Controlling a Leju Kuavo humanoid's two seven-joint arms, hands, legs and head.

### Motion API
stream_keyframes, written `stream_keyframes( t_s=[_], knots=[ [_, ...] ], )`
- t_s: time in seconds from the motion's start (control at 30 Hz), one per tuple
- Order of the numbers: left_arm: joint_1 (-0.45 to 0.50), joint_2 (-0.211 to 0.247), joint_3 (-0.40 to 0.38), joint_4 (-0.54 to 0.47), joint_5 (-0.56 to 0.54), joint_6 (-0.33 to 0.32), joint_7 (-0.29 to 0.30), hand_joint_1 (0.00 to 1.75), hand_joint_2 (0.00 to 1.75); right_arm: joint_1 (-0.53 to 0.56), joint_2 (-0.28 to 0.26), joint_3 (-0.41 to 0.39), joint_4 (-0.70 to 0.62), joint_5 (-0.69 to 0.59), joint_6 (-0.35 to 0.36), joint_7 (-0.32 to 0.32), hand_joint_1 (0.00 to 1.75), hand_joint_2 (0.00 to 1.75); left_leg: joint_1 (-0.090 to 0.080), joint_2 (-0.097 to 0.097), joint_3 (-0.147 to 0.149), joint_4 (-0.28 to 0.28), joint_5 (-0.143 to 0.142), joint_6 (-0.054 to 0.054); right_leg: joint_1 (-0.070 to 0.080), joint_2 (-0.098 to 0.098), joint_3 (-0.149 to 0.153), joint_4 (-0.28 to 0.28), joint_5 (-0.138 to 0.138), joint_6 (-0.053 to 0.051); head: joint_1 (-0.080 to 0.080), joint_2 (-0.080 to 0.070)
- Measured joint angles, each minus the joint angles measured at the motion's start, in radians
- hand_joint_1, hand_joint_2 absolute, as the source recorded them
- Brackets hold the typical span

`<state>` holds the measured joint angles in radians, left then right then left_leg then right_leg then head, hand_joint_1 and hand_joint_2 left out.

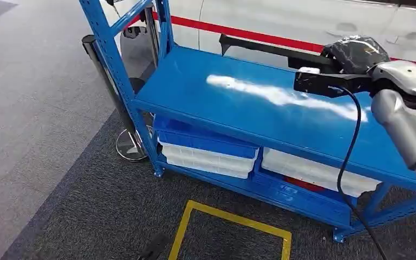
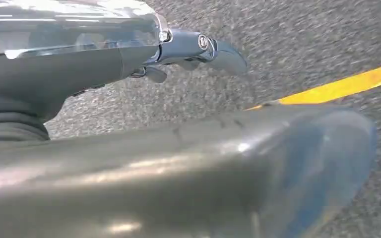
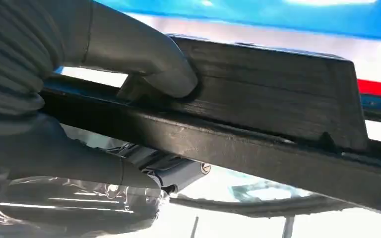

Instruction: Take the parts from the cabinet and place them on the table.

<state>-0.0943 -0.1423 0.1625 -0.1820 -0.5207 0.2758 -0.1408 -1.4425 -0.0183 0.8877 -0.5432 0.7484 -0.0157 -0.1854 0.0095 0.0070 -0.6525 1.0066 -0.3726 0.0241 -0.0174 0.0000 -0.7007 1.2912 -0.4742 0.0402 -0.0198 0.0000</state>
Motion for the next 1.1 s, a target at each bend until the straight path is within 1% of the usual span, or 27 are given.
stream_keyframes(
  t_s=[0.03,0.07,0.1,0.13,0.2,0.23,0.27,0.3,0.37,0.4,0.43,0.5,0.53,0.57,0.6,0.63,0.7,0.73,0.77,0.8,0.87,0.9,0.93,0.97,1.03,1.07,1.1],
  knots=[
    [0.0,0.0,0.0,0.0,0.0,0.0,0.0,0.0,0.0,-0.005,-0.002,0.0,-0.006,-0.002,0.004,0.0,1.75,1.75,0.0,0.0,-0.016,0.008,0.008,-0.004,-0.001,0.0,0.06,-0.073,0.018,-0.001,0.0,0.0],
    [0.0,0.0,0.0,0.0,0.0,0.001,0.0,0.0,0.0,-0.012,-0.005,0.0,-0.017,-0.003,0.008,0.0,1.75,1.75,0.0,0.0,-0.027,0.016,0.014,-0.009,-0.002,0.001,0.13,-0.162,-0.003,-0.005,0.0,0.0],
    [-0.001,-0.002,0.0,0.0,0.0,0.001,0.0,0.0,0.0,-0.022,-0.006,0.0,-0.027,-0.006,0.009,0.0,1.75,1.75,-0.007,0.0,-0.04,0.023,0.018,-0.014,0.005,0.001,0.182,-0.252,-0.043,-0.01,0.0,0.0],
    [0.0,-0.002,0.0,0.0,0.0,0.003,0.001,0.0,0.0,-0.03,-0.008,0.0,-0.034,-0.01,0.01,0.0,1.75,1.75,-0.007,0.0,-0.043,0.018,0.034,-0.019,0.006,0.0,0.18,-0.26,-0.049,-0.022,-0.001,0.0],
    [0.002,-0.002,0.0,0.0,0.0,0.004,0.003,0.0,0.0,-0.038,-0.008,0.0,-0.037,-0.014,0.015,0.0,1.75,1.75,-0.006,0.001,-0.048,0.004,0.061,-0.03,0.011,0.001,0.163,-0.261,-0.031,-0.034,-0.002,0.0],
    [0.006,-0.002,0.0,0.0,0.0,0.005,0.003,0.0,0.0,-0.035,-0.008,0.001,-0.037,-0.014,0.017,0.0,1.75,1.75,-0.009,-0.002,-0.055,-0.001,0.072,-0.036,0.003,-0.004,0.154,-0.271,-0.015,-0.044,-0.001,0.0],
    [0.007,-0.002,0.0,0.0,0.0,0.005,0.002,0.0,0.0,-0.035,-0.008,0.003,-0.038,-0.016,0.02,0.002,1.75,1.75,-0.003,-0.002,-0.065,0.012,0.036,-0.041,0.002,-0.009,0.145,-0.272,-0.001,-0.053,-0.001,0.0],
    [0.01,-0.003,0.0,0.0,0.0,0.005,0.001,0.0,0.0,-0.036,-0.008,0.006,-0.038,-0.017,0.021,0.002,1.75,1.75,-0.001,-0.002,-0.084,0.06,-0.031,-0.044,0.002,-0.01,0.131,-0.271,0.012,-0.062,-0.001,0.0],
    [0.011,-0.003,0.0,0.0,0.0,0.003,-0.001,0.0,0.0,-0.035,-0.008,0.006,-0.038,-0.021,0.021,0.005,1.75,1.75,0.002,-0.001,-0.122,0.219,-0.146,-0.05,0.006,-0.011,0.099,-0.268,0.036,-0.067,-0.001,0.0],
    [0.01,-0.004,0.0,0.0,0.0,0.003,-0.002,0.0,0.0,-0.035,-0.008,0.006,-0.038,-0.021,0.02,0.005,1.75,1.75,0.002,-0.001,-0.133,0.293,-0.171,-0.053,0.007,-0.011,0.083,-0.267,0.048,-0.067,-0.001,0.0],
    [0.01,-0.005,0.0,0.0,0.0,0.003,-0.003,0.0,0.0,-0.033,-0.008,0.008,-0.038,-0.023,0.02,0.005,1.75,1.75,0.002,-0.001,-0.128,0.333,-0.162,-0.053,0.008,-0.01,0.067,-0.266,0.061,-0.066,-0.001,0.0],
    [0.008,-0.006,0.0,0.0,0.001,0.003,-0.005,0.0,0.0,-0.03,-0.008,0.008,-0.038,-0.027,0.02,0.005,1.75,1.75,0.001,-0.002,-0.064,0.291,-0.097,-0.047,0.011,-0.009,0.036,-0.263,0.084,-0.064,-0.001,0.0],
    [0.007,-0.006,0.0,0.0,0.001,0.003,-0.006,0.0,0.0,-0.031,-0.008,0.008,-0.038,-0.03,0.019,0.004,1.75,1.75,0.001,-0.003,-0.004,0.219,-0.075,-0.039,0.012,-0.007,0.023,-0.262,0.096,-0.062,-0.001,0.0],
    [0.005,-0.005,0.0,0.0,0.001,0.003,-0.007,0.0,0.0,-0.032,-0.008,0.008,-0.038,-0.032,0.018,0.003,1.75,1.75,-0.001,-0.003,0.068,0.129,-0.084,-0.03,0.014,-0.006,0.014,-0.262,0.106,-0.06,-0.001,0.0],
    [0.002,-0.005,0.0,0.0,0.001,0.004,-0.008,0.0,0.0,-0.034,-0.009,0.007,-0.039,-0.034,0.016,0.002,1.75,1.75,-0.008,-0.002,0.127,0.044,-0.129,-0.024,0.018,-0.005,0.005,-0.261,0.114,-0.053,-0.002,0.0],
    [0.0,-0.006,0.0,0.0,0.001,0.004,-0.01,0.0,0.0,-0.035,-0.011,0.006,-0.039,-0.037,0.015,0.003,1.75,1.75,-0.008,-0.002,0.14,0.006,-0.137,-0.027,0.015,-0.009,0.004,-0.263,0.126,-0.048,-0.001,0.0],
    [0.002,-0.006,0.0,0.0,0.001,0.006,-0.011,0.0,0.0,-0.035,-0.013,0.006,-0.038,-0.043,0.009,0.0,1.75,1.75,-0.017,-0.004,0.125,0.004,-0.117,-0.017,0.009,-0.011,0.002,-0.281,0.153,-0.034,-0.004,0.0],
    [0.004,-0.006,0.001,0.0,0.001,0.006,-0.011,0.0,0.0,-0.032,-0.016,0.006,-0.038,-0.045,0.009,-0.002,1.75,1.75,-0.012,-0.003,0.114,-0.009,-0.098,-0.01,0.014,-0.01,-0.001,-0.289,0.165,-0.027,-0.004,0.0],
    [0.005,-0.007,0.001,0.0,0.002,0.007,-0.01,0.0,0.0,-0.031,-0.028,0.006,-0.037,-0.046,0.009,-0.003,1.75,1.75,-0.005,0.004,0.113,-0.016,-0.08,-0.006,0.009,-0.004,-0.008,-0.281,0.138,-0.023,-0.003,0.0],
    [0.004,-0.007,0.002,0.0,0.001,0.007,-0.01,0.0,0.0,-0.032,-0.03,0.006,-0.037,-0.048,0.009,-0.004,1.75,1.75,-0.005,0.005,0.096,-0.018,-0.068,0.005,0.01,-0.002,-0.024,-0.241,0.074,-0.021,-0.003,0.0],
    [0.004,-0.008,0.001,0.0,0.0,0.007,-0.008,0.0,0.0,-0.031,-0.036,0.006,-0.037,-0.051,0.008,-0.005,1.75,1.75,-0.006,0.004,0.066,-0.017,-0.042,0.008,0.007,-0.002,-0.06,-0.095,-0.048,-0.013,-0.003,0.0],
    [0.005,-0.008,0.002,0.0,0.0,0.007,-0.007,0.0,0.0,-0.027,-0.04,0.006,-0.037,-0.051,0.008,-0.006,1.75,1.75,-0.006,0.004,0.05,-0.015,-0.029,0.008,0.006,-0.002,-0.074,-0.017,-0.078,-0.01,-0.003,0.0],
    [0.005,-0.008,0.002,0.0,0.0,0.007,-0.006,0.0,0.0,-0.023,-0.043,0.006,-0.037,-0.051,0.008,-0.006,1.75,1.75,-0.006,0.004,0.034,-0.013,-0.019,0.007,0.004,-0.002,-0.076,0.032,-0.076,-0.007,-0.003,0.0],
    [0.005,-0.008,0.002,0.0,0.0,0.006,-0.004,0.0,0.0,-0.018,-0.046,0.006,-0.037,-0.051,0.008,-0.006,1.75,1.75,-0.006,0.004,0.016,-0.009,-0.008,0.005,0.002,-0.002,-0.059,0.039,-0.047,-0.005,-0.003,0.0],
    [0.005,-0.009,0.002,0.0,-0.002,0.006,0.0,0.0,0.0,-0.017,-0.048,0.006,-0.037,-0.053,0.008,-0.006,1.75,1.75,-0.004,0.004,-0.016,0.002,0.009,-0.001,-0.001,-0.002,0.028,-0.058,0.02,-0.004,-0.003,0.0],
    [0.005,-0.01,0.002,0.0,-0.002,0.006,0.003,0.0,0.0,-0.017,-0.049,0.006,-0.037,-0.055,0.007,-0.006,1.75,1.75,-0.004,0.004,-0.029,0.01,0.016,-0.006,-0.002,-0.002,0.095,-0.146,0.023,-0.005,-0.003,0.0],
    [0.004,-0.01,0.002,0.0,-0.002,0.007,0.003,0.0,0.0,-0.017,-0.05,0.006,-0.037,-0.057,0.006,-0.007,1.75,1.75,-0.009,0.003,-0.042,0.015,0.022,-0.012,0.002,-0.001,0.148,-0.228,-0.024,-0.009,-0.003,0.0]
  ],
)
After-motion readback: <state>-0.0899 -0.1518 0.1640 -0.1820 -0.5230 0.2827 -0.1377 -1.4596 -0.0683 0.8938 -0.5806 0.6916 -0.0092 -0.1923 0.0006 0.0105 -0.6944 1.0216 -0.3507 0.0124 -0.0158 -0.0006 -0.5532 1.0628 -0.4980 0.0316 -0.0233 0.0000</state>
